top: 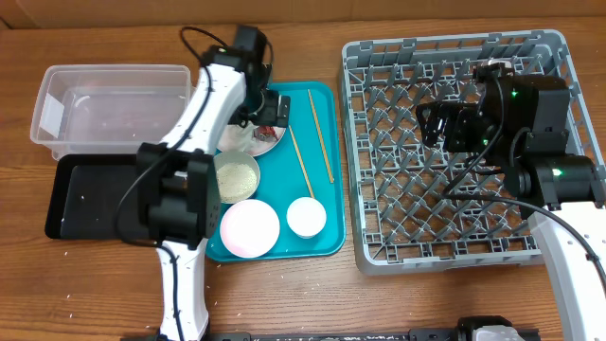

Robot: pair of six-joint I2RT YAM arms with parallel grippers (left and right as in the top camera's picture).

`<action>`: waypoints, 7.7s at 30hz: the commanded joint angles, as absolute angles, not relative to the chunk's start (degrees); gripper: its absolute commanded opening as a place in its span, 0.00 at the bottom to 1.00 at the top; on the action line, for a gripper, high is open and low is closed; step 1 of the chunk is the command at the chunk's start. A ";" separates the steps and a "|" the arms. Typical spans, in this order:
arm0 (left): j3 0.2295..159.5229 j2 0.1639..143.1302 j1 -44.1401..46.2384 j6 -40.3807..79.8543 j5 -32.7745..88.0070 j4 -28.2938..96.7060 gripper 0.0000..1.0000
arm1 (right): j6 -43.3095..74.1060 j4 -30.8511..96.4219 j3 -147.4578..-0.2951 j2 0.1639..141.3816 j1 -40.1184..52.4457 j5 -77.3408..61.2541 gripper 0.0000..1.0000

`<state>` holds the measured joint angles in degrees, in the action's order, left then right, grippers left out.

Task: Sort waste into correct bins and load items into the dishwasher
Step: 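Reach the left gripper to the pink plate and grasp the tissue and ketchup packet, then carry the tissue and packet left and drop them into the clear bin, then grasp the rim of the rice bowl with the left gripper, then move the rice bowl over the black tray and tip the rice out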

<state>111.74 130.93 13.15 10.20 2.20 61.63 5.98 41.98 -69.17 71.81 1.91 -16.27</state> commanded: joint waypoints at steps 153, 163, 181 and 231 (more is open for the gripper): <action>100.51 102.87 -13.39 5.69 21.28 84.62 0.04 | 5.98 44.53 -70.48 72.05 1.80 -16.82 1.00; 81.23 102.87 -24.64 -5.32 44.23 71.70 0.04 | 6.15 45.43 -70.48 72.03 1.87 -16.84 1.00; 69.08 103.11 -50.33 -14.22 73.52 63.40 0.04 | 6.20 45.82 -70.48 72.03 1.87 -17.10 1.00; 69.12 103.11 -50.63 18.28 69.06 46.39 0.04 | 6.17 46.46 -70.48 72.05 1.85 -17.93 1.00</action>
<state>69.28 103.11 -52.36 17.93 75.55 46.19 6.00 46.52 -69.17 71.96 1.91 -17.76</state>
